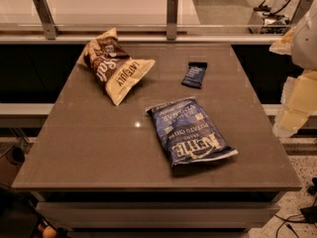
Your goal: Pick brown chip bag
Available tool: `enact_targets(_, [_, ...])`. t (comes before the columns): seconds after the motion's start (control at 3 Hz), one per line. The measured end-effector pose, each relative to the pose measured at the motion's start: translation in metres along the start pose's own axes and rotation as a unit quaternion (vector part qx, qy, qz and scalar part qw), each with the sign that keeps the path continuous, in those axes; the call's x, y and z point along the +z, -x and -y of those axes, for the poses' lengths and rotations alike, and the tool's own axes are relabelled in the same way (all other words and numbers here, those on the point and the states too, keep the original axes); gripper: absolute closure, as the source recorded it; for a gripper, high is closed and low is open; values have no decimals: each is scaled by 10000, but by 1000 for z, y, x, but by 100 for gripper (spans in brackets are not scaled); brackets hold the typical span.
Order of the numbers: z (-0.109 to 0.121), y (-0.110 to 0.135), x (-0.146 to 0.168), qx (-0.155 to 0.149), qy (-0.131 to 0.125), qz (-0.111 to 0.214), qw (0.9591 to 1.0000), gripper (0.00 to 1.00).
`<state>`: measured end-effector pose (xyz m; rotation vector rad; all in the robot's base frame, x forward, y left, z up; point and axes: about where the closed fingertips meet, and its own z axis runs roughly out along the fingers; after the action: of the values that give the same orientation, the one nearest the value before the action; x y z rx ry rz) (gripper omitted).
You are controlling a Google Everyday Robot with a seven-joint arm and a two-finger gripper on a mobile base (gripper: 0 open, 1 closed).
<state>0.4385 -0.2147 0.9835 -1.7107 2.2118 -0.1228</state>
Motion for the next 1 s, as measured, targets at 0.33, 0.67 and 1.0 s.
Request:
enact_targets(0.33, [0, 0, 0, 0, -1, 0, 10000, 0])
enact_targets(0.67, [8, 6, -2, 66, -145, 80, 9998, 0])
enact_targets(1.0, [21, 22, -2, 236, -367, 342, 9985, 0])
